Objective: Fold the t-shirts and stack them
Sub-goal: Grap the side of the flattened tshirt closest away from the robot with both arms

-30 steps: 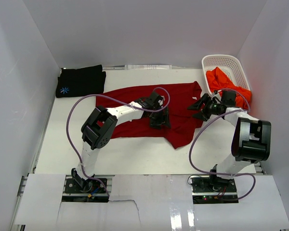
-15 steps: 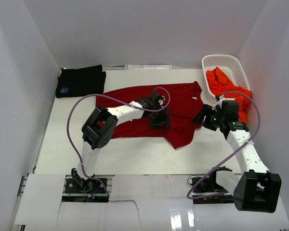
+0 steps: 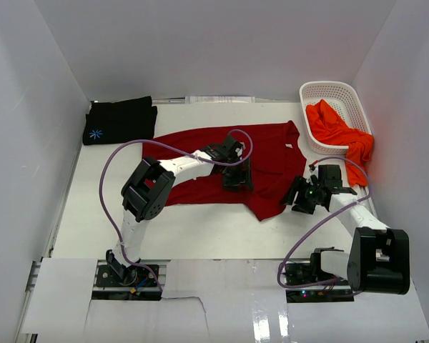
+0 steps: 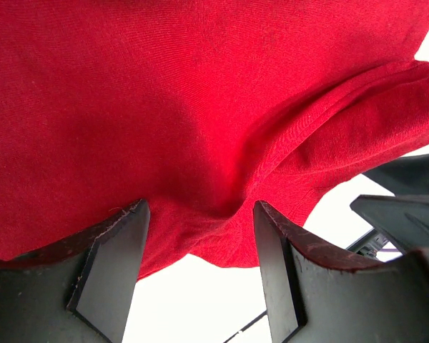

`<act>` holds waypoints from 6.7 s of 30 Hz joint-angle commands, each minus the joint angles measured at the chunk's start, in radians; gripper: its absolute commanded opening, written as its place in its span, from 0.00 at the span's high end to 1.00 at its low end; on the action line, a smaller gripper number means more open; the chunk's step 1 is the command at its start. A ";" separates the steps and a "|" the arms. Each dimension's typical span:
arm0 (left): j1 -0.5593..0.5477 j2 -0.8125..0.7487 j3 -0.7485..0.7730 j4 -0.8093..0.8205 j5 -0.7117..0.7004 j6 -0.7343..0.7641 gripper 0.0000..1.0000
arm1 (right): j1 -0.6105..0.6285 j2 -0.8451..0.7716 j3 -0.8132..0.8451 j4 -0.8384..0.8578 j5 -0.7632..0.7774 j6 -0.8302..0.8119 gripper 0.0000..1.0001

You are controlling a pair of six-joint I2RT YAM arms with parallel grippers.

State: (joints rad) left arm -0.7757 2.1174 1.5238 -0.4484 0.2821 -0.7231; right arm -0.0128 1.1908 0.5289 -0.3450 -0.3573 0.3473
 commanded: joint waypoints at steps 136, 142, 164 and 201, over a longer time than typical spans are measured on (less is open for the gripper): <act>0.015 -0.036 -0.039 -0.064 0.038 -0.001 0.28 | 0.028 0.010 0.137 -0.182 -0.155 0.004 0.92; 0.111 -0.192 -0.097 -0.087 0.028 0.011 0.28 | -0.065 -0.029 0.080 -0.239 -0.282 0.022 0.92; 0.996 -0.936 -0.684 -0.276 0.120 0.145 0.28 | -0.190 -0.086 0.129 -0.328 -0.376 0.087 0.92; 1.023 -0.778 -0.821 -0.131 0.006 -0.096 0.49 | -0.205 -0.028 0.180 -0.292 -0.370 0.045 0.92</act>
State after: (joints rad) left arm 0.2413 1.3399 0.6891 -0.6056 0.2955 -0.8104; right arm -0.2104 1.1595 0.6678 -0.6514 -0.7094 0.4095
